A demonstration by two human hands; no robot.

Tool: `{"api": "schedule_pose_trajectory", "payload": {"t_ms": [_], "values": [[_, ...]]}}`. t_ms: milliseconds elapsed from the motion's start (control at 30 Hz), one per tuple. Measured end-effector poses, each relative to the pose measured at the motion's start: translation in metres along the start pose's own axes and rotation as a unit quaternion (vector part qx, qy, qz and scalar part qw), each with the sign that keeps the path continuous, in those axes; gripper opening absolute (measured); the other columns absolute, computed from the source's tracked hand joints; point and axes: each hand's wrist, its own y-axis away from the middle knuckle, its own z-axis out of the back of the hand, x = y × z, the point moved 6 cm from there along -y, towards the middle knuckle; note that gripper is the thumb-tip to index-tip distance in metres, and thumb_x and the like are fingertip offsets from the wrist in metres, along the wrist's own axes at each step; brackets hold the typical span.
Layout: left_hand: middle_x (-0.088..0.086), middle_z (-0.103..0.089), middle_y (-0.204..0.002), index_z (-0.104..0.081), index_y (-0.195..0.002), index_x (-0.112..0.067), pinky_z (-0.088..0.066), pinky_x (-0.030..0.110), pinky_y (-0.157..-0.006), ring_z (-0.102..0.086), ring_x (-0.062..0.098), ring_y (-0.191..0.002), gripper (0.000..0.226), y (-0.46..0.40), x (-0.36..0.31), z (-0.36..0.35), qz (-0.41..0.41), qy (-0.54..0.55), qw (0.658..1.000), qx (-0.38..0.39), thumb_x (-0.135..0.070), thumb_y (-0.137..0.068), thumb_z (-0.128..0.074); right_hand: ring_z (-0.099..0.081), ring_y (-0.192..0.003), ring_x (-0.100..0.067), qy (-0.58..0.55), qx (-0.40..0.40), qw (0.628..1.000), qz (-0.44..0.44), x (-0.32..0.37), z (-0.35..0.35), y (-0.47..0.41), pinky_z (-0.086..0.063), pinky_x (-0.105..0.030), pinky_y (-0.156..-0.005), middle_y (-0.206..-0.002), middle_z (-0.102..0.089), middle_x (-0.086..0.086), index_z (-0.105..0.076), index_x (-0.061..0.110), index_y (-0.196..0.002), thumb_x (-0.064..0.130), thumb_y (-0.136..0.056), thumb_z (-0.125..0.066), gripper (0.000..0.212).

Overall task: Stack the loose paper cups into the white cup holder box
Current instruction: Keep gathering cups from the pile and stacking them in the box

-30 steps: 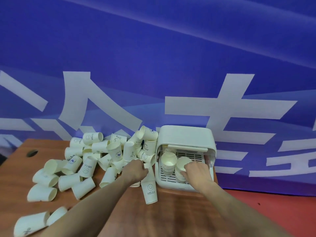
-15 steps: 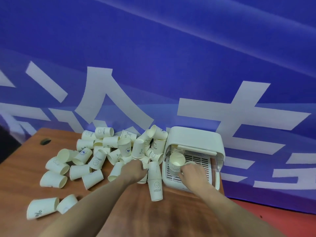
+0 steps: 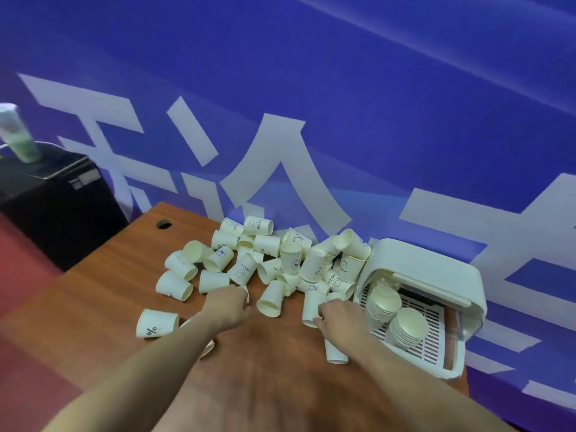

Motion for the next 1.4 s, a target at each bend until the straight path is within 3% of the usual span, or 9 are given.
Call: {"api": "schedule_pose_trajectory", "payload": {"t_ms": [167, 400, 533, 633, 700, 867, 1133, 1300, 1400], "values": [[-0.007, -0.052, -0.074, -0.054, -0.076, -0.022, -0.037, 0.027, -0.055, -0.052, 0.015, -0.071, 0.022, 0.015, 0.064, -0.01, 0.055, -0.016, 0.998, 0.01, -0.037, -0.089, -0.045, -0.062, -0.091, -0.027, -0.011, 0.007, 0.999, 0.038, 0.045, -0.001, -0.03, -0.032, -0.031, -0.065, -0.096, -0.066, -0.005, -0.061, 0.015, -0.089, 0.035, -0.096, -0.045, 0.027], [-0.007, -0.057, -0.08, -0.058, -0.083, -0.021, -0.044, 0.028, -0.061, -0.054, 0.016, -0.072, 0.023, -0.001, 0.107, -0.031, 0.094, 0.028, 0.995, 0.005, -0.041, -0.089, -0.049, -0.062, -0.089, -0.027, 0.018, 0.035, 0.998, 0.055, 0.08, -0.014, -0.079, -0.034, -0.032, -0.062, -0.097, -0.063, -0.005, -0.064, 0.014, -0.094, 0.03, -0.096, -0.046, 0.024], [-0.005, -0.057, -0.085, -0.061, -0.082, -0.019, -0.049, 0.031, -0.063, -0.058, 0.017, -0.08, 0.025, -0.029, 0.117, -0.046, 0.116, 0.096, 0.988, -0.017, -0.04, -0.087, -0.048, -0.057, -0.064, -0.023, 0.036, 0.024, 0.998, 0.038, 0.083, -0.026, -0.106, -0.034, -0.031, -0.049, -0.069, -0.057, -0.002, -0.065, 0.016, -0.064, 0.028, -0.058, -0.084, 0.023], [-0.004, -0.056, -0.088, -0.062, -0.081, -0.02, -0.048, 0.03, -0.063, -0.056, 0.015, -0.081, 0.027, -0.047, 0.121, -0.062, 0.134, 0.146, 0.98, -0.008, -0.044, -0.084, -0.051, -0.059, -0.079, -0.025, 0.044, 0.048, 0.998, 0.014, 0.075, -0.051, -0.121, -0.046, -0.037, -0.063, -0.081, -0.06, -0.003, -0.069, 0.017, -0.078, 0.031, -0.062, -0.081, 0.023], [-0.006, -0.058, -0.086, -0.062, -0.081, -0.021, -0.045, 0.028, -0.062, -0.056, 0.013, -0.079, 0.03, -0.059, 0.123, -0.075, 0.152, 0.175, 0.973, 0.01, -0.05, -0.085, -0.053, -0.058, -0.074, -0.024, 0.041, 0.068, 0.997, -0.005, 0.071, -0.063, -0.129, -0.046, -0.036, -0.059, -0.075, -0.059, -0.002, -0.068, 0.019, -0.072, 0.035, -0.051, -0.087, 0.033], [-0.009, -0.06, -0.065, -0.055, -0.062, -0.022, -0.04, 0.026, -0.054, -0.057, 0.008, -0.063, 0.044, -0.079, 0.13, -0.105, 0.195, 0.251, 0.948, 0.033, -0.062, -0.082, -0.054, -0.05, -0.109, -0.025, 0.044, 0.121, 0.992, -0.004, 0.067, -0.098, -0.142, -0.037, -0.037, -0.085, -0.113, -0.056, -0.003, -0.056, 0.017, -0.114, 0.037, -0.091, -0.052, 0.031], [-0.005, -0.046, -0.054, -0.05, -0.056, -0.016, -0.035, 0.024, -0.053, -0.039, 0.005, -0.049, 0.041, -0.103, 0.13, -0.123, 0.161, 0.417, 0.892, 0.063, -0.04, -0.085, -0.066, -0.056, -0.102, -0.021, 0.029, 0.151, 0.988, -0.025, 0.062, -0.115, -0.149, -0.037, -0.033, -0.077, -0.107, -0.062, -0.002, -0.061, 0.017, -0.106, 0.024, -0.097, -0.042, 0.022], [-0.009, -0.051, -0.047, -0.054, -0.053, -0.015, -0.035, 0.015, -0.049, -0.045, 0.001, -0.045, 0.04, -0.103, 0.117, -0.112, 0.132, 0.402, 0.902, 0.08, -0.027, -0.089, -0.064, -0.064, -0.066, -0.018, -0.014, 0.148, 0.987, -0.068, 0.053, -0.097, -0.143, -0.031, -0.027, -0.055, -0.073, -0.065, 0.001, -0.066, 0.018, -0.071, 0.02, -0.073, -0.074, 0.008], [-0.009, -0.053, -0.056, -0.055, -0.057, -0.018, -0.038, 0.02, -0.054, -0.049, 0.003, -0.054, 0.036, -0.098, 0.105, -0.09, 0.098, 0.362, 0.925, 0.068, -0.033, -0.089, -0.064, -0.059, -0.076, -0.019, -0.034, 0.137, 0.985, -0.096, 0.041, -0.08, -0.132, -0.032, -0.028, -0.064, -0.083, -0.062, 0.003, -0.051, 0.022, -0.075, 0.02, -0.088, -0.054, 0.013]]}}
